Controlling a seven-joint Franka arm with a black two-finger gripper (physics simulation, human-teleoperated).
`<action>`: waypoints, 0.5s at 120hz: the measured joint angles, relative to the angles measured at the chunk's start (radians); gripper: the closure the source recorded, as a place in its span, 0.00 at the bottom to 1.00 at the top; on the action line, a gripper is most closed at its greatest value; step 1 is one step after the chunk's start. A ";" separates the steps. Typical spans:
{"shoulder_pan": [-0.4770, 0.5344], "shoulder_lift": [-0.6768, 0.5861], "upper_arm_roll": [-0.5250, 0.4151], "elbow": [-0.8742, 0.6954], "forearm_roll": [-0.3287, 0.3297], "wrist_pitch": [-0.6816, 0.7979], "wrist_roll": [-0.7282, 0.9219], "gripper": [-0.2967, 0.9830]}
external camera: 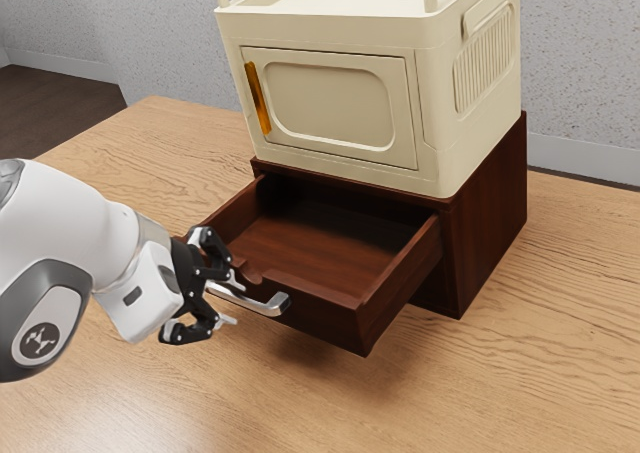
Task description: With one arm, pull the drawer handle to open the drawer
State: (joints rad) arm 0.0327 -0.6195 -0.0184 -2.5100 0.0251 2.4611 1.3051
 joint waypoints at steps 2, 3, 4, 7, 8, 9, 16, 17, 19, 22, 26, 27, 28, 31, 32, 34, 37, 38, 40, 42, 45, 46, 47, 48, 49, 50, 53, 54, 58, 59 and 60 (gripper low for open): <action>0.000 0.000 0.000 0.000 0.000 0.000 0.000 0.60; 0.000 0.000 0.000 0.000 0.000 0.000 0.000 0.60; 0.000 0.000 0.000 0.000 0.000 0.000 0.000 0.60; 0.001 0.000 0.000 0.000 -0.001 -0.001 0.000 0.59; 0.001 0.000 0.000 0.000 -0.001 -0.001 0.000 0.59; 0.001 0.000 0.000 0.001 -0.001 -0.001 0.000 0.59; 0.001 -0.004 0.000 0.001 -0.001 -0.001 0.000 0.58; 0.001 -0.005 0.000 0.001 -0.001 -0.001 0.000 0.58; 0.001 -0.008 0.000 0.001 -0.001 -0.001 0.000 0.57; 0.001 -0.012 0.000 0.002 -0.002 -0.001 0.000 0.57; 0.001 -0.019 0.000 0.002 -0.003 -0.002 0.000 0.56; 0.001 -0.022 0.000 0.002 -0.003 -0.002 0.000 0.56; 0.001 -0.025 0.000 0.003 -0.004 -0.003 0.000 0.56; 0.001 -0.036 -0.001 0.003 -0.006 -0.006 0.000 0.56; 0.001 -0.040 -0.001 0.004 -0.007 -0.008 0.000 0.56; 0.001 -0.049 -0.001 0.005 -0.008 -0.011 0.000 0.56; 0.001 -0.063 -0.004 0.012 -0.011 -0.020 0.000 0.54; 0.001 -0.067 -0.005 0.014 -0.012 -0.023 0.000 0.53; 0.001 -0.073 -0.007 0.019 -0.013 -0.029 0.000 0.52; 0.001 -0.078 -0.009 0.024 -0.014 -0.035 -0.001 0.50; 0.001 -0.083 -0.011 0.029 -0.016 -0.044 -0.002 0.47; 0.001 -0.085 -0.011 0.031 -0.017 -0.047 -0.002 0.46; 0.001 -0.086 -0.012 0.033 -0.017 -0.051 -0.003 0.45; 0.001 -0.089 -0.012 0.036 -0.018 -0.055 -0.004 0.44; 0.001 -0.091 -0.013 0.039 -0.019 -0.059 -0.005 0.43; 0.001 -0.094 -0.013 0.043 -0.019 -0.065 -0.007 0.43; 0.001 -0.105 -0.017 0.066 -0.020 -0.090 -0.013 0.40; 0.001 -0.109 -0.019 0.074 -0.021 -0.098 -0.015 0.40; 0.001 -0.121 -0.025 0.105 -0.022 -0.137 -0.025 0.37; 0.001 -0.124 -0.025 0.114 -0.023 -0.150 -0.028 0.37; 0.001 -0.127 -0.025 0.121 -0.023 -0.161 -0.031 0.36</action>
State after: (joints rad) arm 0.0333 -0.7465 -0.0434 -2.3885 0.0021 2.2998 1.2743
